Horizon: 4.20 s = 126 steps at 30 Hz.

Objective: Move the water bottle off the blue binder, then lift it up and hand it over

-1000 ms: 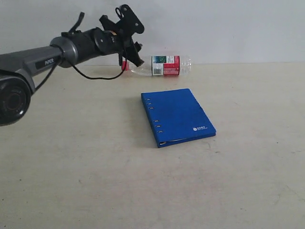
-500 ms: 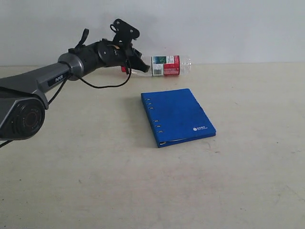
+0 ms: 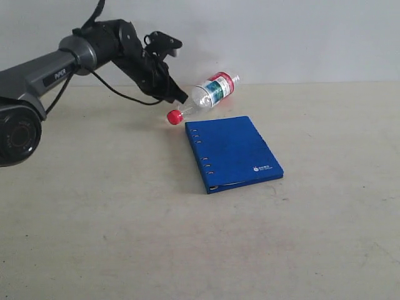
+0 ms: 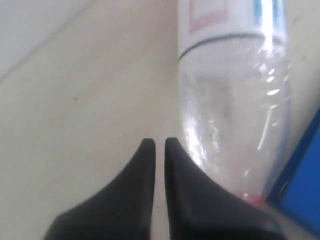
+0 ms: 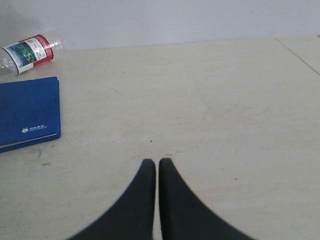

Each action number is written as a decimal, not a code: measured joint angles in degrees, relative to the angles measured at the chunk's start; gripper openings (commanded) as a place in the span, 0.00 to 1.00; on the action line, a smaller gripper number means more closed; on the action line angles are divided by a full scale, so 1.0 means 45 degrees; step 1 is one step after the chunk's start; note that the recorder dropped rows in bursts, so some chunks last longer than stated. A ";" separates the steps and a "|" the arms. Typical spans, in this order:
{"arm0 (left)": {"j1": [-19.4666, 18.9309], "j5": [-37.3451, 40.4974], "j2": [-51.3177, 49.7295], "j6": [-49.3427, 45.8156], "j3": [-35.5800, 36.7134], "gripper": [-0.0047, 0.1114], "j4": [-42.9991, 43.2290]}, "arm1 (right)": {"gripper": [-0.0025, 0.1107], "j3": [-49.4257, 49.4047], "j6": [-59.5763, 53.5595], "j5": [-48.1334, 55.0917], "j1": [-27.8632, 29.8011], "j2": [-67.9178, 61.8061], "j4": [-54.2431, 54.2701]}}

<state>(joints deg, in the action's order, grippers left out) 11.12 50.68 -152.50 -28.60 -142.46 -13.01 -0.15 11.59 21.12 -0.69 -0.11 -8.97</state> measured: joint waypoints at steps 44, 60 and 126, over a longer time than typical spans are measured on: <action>0.0157 0.2549 -0.0521 -0.0809 0.0000 0.49 -0.0116 | 0.02 0.0000 0.0000 0.0000 0.0000 0.0000 0.0000; 0.0157 0.1424 -0.0521 -0.0790 0.0000 0.19 -0.1057 | 0.02 0.0000 0.0000 0.0000 0.0000 0.0000 0.0000; -0.0263 0.4021 0.7155 0.1116 0.5547 0.08 0.4847 | 0.02 0.0000 0.0000 0.0000 0.0000 0.0000 0.0000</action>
<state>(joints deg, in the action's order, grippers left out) 9.93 68.77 -120.30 -23.58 -117.50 8.80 -0.15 11.59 21.12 -0.69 -0.11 -8.97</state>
